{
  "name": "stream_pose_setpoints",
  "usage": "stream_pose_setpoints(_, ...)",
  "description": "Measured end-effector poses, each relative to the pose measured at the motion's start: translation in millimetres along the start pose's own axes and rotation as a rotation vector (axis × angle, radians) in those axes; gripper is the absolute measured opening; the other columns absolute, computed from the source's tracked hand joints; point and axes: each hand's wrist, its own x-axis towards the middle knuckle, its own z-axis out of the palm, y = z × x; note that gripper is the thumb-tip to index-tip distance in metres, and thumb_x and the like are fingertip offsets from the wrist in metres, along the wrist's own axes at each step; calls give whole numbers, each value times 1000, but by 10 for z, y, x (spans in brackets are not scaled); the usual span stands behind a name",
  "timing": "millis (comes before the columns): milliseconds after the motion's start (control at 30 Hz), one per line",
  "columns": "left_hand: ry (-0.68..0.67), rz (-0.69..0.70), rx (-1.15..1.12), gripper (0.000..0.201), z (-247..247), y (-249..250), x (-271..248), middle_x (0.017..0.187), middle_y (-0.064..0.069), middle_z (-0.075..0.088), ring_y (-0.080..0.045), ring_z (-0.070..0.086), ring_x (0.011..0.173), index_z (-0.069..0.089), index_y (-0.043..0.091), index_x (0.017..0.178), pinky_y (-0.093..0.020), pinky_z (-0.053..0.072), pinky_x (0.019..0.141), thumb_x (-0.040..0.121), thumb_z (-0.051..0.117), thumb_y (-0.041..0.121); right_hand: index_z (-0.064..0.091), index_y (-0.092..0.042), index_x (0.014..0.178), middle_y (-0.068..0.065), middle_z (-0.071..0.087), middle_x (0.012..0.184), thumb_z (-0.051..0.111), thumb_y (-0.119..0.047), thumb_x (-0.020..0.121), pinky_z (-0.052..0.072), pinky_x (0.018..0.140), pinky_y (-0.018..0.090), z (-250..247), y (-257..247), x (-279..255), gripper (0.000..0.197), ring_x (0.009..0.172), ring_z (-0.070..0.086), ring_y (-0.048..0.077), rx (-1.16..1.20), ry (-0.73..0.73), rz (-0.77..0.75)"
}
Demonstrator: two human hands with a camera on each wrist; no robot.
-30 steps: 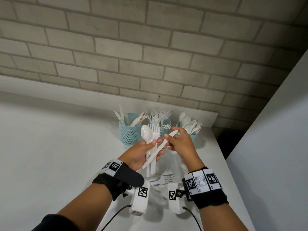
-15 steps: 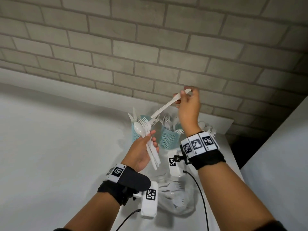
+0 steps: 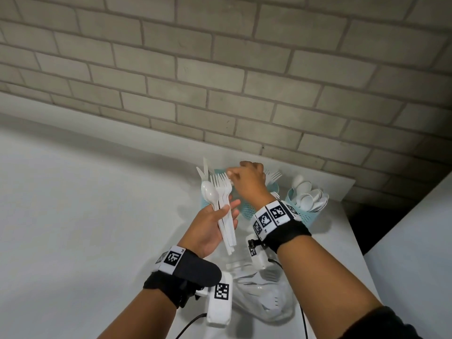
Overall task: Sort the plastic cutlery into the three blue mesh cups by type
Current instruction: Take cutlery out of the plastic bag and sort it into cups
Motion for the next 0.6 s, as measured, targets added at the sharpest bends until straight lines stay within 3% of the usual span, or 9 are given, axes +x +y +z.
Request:
stream_pose_setpoints(100, -18, -4, 35, 27, 19, 6, -29, 104, 0, 71, -11, 67, 83, 54, 14, 120, -25, 54, 73, 96, 45, 5, 61, -22, 122, 6, 51, 134, 41, -28, 98, 28, 96, 33, -138, 7, -125, 31, 122, 34, 27, 95, 206, -1)
stream_pose_setpoints(167, -33, -16, 59, 28, 45, 0, -46, 101, 1, 73, -9, 69, 83, 54, 13, 123, -23, 55, 69, 96, 46, 8, 60, -16, 120, 5, 59, 120, 49, -28, 95, 35, 94, 29, -232, 14, -278, 29, 114, 44, 22, 324, 288, -11)
stream_pose_setpoints(233, -44, -29, 79, 29, 89, -22, -61, 99, 0, 73, -9, 67, 82, 54, 12, 125, -21, 54, 65, 97, 47, 11, 56, -14, 122, 2, 61, 107, 57, -30, 91, 44, 87, 26, -298, 19, -456, 35, 101, 54, 15, 586, 218, 66)
stream_pose_setpoints(300, -59, -44, 109, 29, 156, -57, -76, 99, -1, 73, -10, 64, 79, 54, 12, 125, -21, 52, 64, 97, 46, 13, 49, -15, 128, 2, 61, 105, 60, -31, 90, 46, 76, 20, -314, 57, -612, 43, 93, 57, 12, 694, 58, 177)
stream_pose_setpoints(400, -99, -53, 219, 25, 253, -122, -102, 96, 0, 74, -12, 63, 80, 56, 14, 120, -24, 50, 66, 98, 44, 14, 52, -8, 123, 8, 66, 105, 56, -19, 93, 51, 63, 17, -281, 163, -774, 33, 83, 64, 16, 801, -105, 239)
stream_pose_setpoints(533, -136, -37, 329, 22, 296, -195, -120, 94, 4, 74, -15, 67, 90, 59, 22, 112, -27, 52, 76, 99, 42, 16, 65, -6, 103, 4, 70, 85, 61, -10, 88, 53, 54, 19, -242, 265, -903, 16, 66, 66, 12, 948, 12, 285)
stream_pose_setpoints(600, -141, -31, 343, 20, 310, -224, -122, 96, 2, 74, -17, 68, 93, 60, 22, 109, -30, 52, 81, 98, 45, 15, 68, -10, 91, 5, 69, 76, 66, -11, 84, 56, 57, 28, -206, 299, -936, 7, 61, 66, 16, 944, 90, 328)
